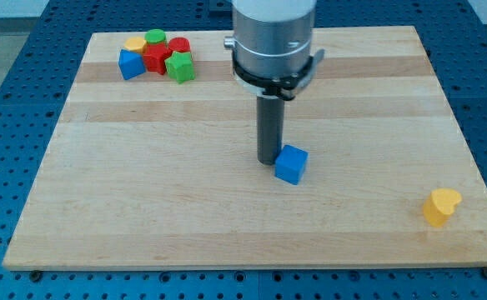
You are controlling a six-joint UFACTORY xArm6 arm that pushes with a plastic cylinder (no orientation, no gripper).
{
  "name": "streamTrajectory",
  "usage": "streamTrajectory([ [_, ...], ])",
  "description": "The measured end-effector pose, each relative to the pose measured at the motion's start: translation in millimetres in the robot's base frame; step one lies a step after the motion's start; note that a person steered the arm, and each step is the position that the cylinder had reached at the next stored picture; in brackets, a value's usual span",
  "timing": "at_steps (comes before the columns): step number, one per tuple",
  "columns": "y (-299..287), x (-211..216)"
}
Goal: Move the blue cube to the bottom right
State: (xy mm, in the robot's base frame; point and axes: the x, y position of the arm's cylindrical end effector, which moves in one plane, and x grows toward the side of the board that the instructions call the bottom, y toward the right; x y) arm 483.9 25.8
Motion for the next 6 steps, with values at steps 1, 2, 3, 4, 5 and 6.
streamTrajectory([
  [1, 19, 15],
  [2, 36, 32],
  [3, 56, 48],
  [4, 75, 58],
  [5, 94, 65],
  [6, 109, 68],
])
